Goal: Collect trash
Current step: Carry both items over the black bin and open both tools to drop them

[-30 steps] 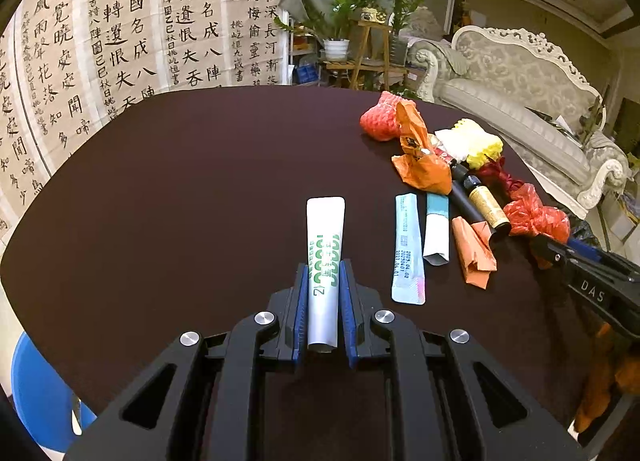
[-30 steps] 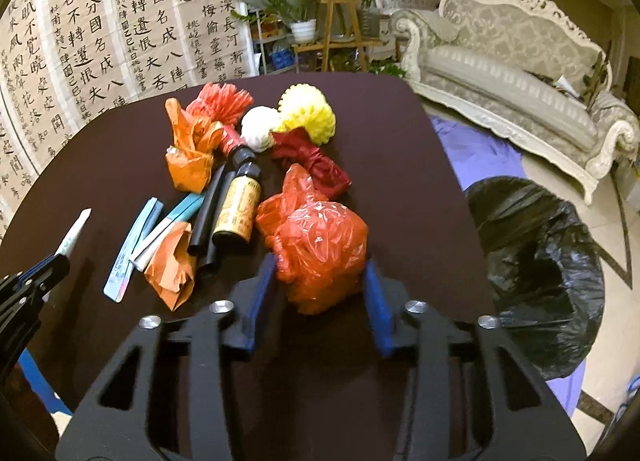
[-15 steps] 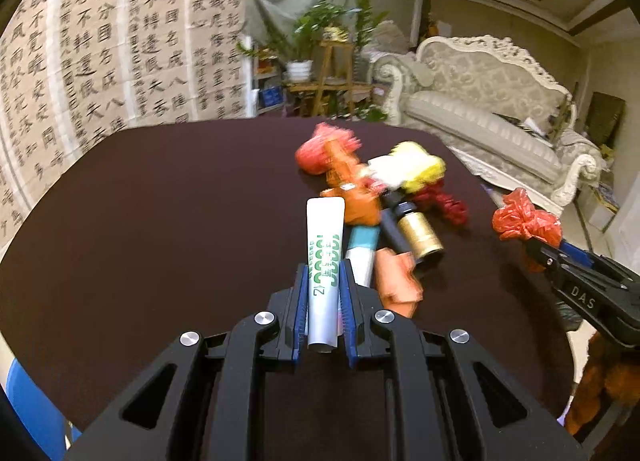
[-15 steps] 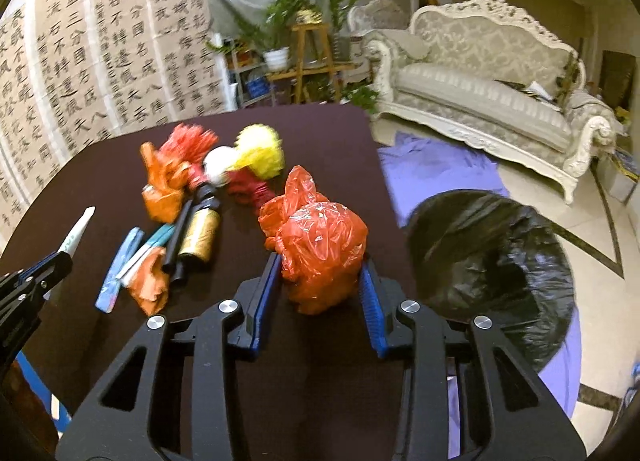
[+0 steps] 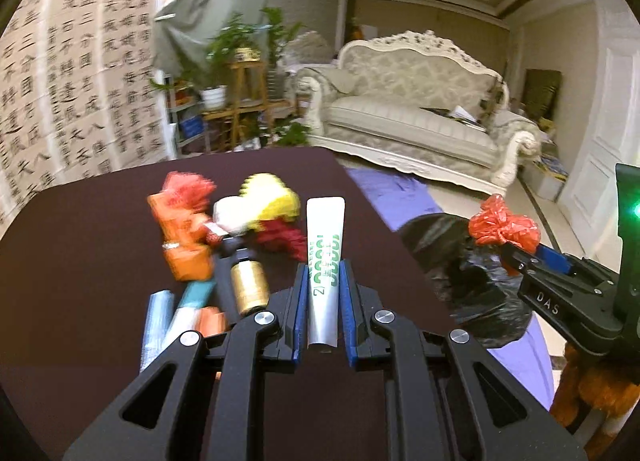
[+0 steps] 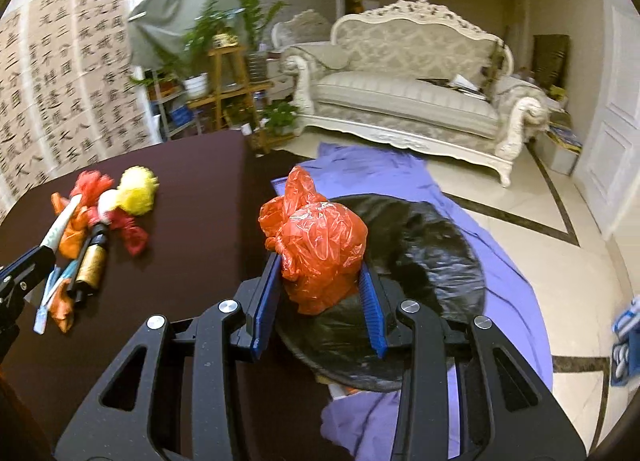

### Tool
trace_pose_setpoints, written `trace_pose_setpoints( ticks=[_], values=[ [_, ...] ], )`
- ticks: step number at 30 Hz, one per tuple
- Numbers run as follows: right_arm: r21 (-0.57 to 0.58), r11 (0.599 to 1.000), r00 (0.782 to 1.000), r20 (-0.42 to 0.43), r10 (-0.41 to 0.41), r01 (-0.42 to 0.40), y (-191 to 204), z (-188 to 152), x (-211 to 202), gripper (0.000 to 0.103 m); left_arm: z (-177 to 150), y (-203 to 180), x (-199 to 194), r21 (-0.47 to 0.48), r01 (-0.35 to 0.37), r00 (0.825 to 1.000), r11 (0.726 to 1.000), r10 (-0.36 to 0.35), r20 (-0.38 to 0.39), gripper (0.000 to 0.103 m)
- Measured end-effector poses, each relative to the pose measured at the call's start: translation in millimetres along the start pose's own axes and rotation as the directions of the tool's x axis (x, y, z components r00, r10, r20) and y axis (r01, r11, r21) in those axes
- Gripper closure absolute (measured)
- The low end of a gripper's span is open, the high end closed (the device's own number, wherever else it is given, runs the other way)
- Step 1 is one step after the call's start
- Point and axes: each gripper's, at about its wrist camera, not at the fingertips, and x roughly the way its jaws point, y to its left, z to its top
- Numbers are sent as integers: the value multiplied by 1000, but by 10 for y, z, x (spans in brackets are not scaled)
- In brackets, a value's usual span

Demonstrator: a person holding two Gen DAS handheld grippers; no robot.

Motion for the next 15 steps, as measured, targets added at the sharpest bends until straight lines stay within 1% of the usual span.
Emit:
trace_pose_setpoints(
  ticks=[4,6,15],
  values=[
    [24,1000,1000,-6,-20,20,-186,-20,93,66,56,-243,191,42,19,1000,999,-18,-8,86],
    [34,999,1000,-9,-25,25,-242,-29,136,66,88,-338,269,48,31,999,998,-30,-15,86],
    [63,997,999,-26,-39,41,-510,-44,357,65,186,-668,646,107,36,998,994,-31,-49,86]
  ],
)
